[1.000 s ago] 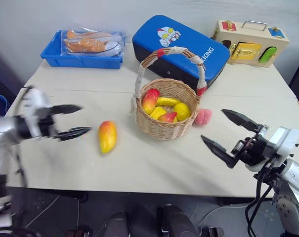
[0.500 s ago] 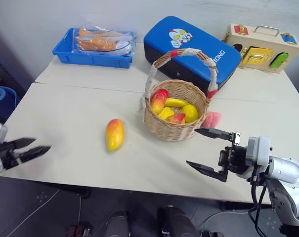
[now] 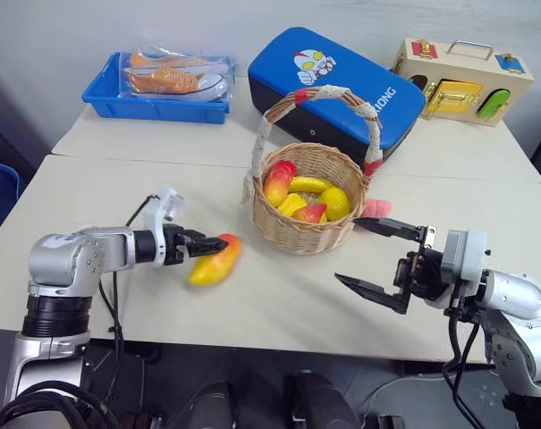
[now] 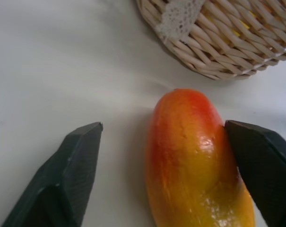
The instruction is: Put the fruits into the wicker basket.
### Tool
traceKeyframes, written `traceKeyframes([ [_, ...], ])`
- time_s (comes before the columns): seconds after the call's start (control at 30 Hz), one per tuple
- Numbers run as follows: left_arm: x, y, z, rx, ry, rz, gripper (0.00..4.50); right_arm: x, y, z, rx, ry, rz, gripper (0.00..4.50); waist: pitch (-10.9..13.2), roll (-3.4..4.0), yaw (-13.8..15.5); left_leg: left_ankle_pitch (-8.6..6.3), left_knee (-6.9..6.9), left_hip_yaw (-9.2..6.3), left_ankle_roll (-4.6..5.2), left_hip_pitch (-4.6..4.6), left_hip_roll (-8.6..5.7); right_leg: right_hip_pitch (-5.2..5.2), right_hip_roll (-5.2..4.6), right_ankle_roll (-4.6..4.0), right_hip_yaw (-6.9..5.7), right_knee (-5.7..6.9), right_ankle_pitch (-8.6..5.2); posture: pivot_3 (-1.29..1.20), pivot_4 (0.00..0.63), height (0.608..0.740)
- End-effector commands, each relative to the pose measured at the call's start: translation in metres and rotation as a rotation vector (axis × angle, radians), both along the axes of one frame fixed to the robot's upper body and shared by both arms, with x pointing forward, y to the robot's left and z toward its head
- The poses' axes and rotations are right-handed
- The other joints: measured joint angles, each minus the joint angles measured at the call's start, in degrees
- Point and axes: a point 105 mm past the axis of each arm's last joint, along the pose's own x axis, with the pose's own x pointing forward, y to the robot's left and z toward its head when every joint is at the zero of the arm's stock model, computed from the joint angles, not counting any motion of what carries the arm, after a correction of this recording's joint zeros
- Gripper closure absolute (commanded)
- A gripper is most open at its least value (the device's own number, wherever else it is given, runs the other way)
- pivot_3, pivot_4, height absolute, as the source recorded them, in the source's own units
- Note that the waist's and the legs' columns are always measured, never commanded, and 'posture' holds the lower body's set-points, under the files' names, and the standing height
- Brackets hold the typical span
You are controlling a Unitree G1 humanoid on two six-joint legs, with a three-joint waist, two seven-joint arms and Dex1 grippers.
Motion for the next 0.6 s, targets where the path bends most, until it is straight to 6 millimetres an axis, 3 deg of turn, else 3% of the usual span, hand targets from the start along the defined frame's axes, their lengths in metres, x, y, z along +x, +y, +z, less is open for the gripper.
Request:
traceKeyframes([
  [0.03,-0.001,0.008,-0.008,0.084,-0.005,0.003,1.23,-0.006,0.002,0.010,0.010,-0.037,-0.009,0.00,-0.01,0.01,0.04,0.00,0.00,0.01,0.00,0.06,-0.01,0.05,0.00,0.00,0.02,0.00,0.00,0.00,0.150,0.740],
  [0.3,-0.001,0.005,0.013,0.044,-0.100,-0.105,3.60,-0.005,-0.004,0.013,0.008,-0.046,-0.060,0.00,-0.01,0.01,0.51,0.00,0.00,0.02,0.01,0.04,-0.02,0.08,-0.02,-0.03,0.02,-0.08,-0.02,0.00,0.150,0.740],
  [0.4,0.008,0.005,0.039,-0.038,-0.209,-0.104,3.60,-0.005,-0.005,0.013,0.009,-0.046,-0.067,0.00,0.00,0.02,0.65,0.00,0.01,0.01,0.02,-0.01,-0.03,0.07,-0.03,-0.04,0.01,-0.11,-0.02,0.00,0.150,0.740],
  [0.53,0.004,0.017,0.043,0.010,-0.234,-0.141,3.60,-0.005,-0.008,0.011,0.011,-0.040,-0.081,0.00,0.01,0.01,0.46,-0.01,0.01,0.02,0.05,-0.08,-0.03,0.06,-0.02,-0.04,0.02,-0.23,-0.02,0.00,0.150,0.740],
  [0.6,-0.001,0.021,0.047,0.021,-0.203,-0.160,3.21,-0.006,-0.009,0.009,0.010,-0.033,-0.085,0.00,0.01,0.02,0.37,-0.02,-0.04,0.08,0.04,-0.05,-0.01,0.04,0.00,-0.04,0.04,-0.24,-0.02,0.00,0.150,0.740],
])
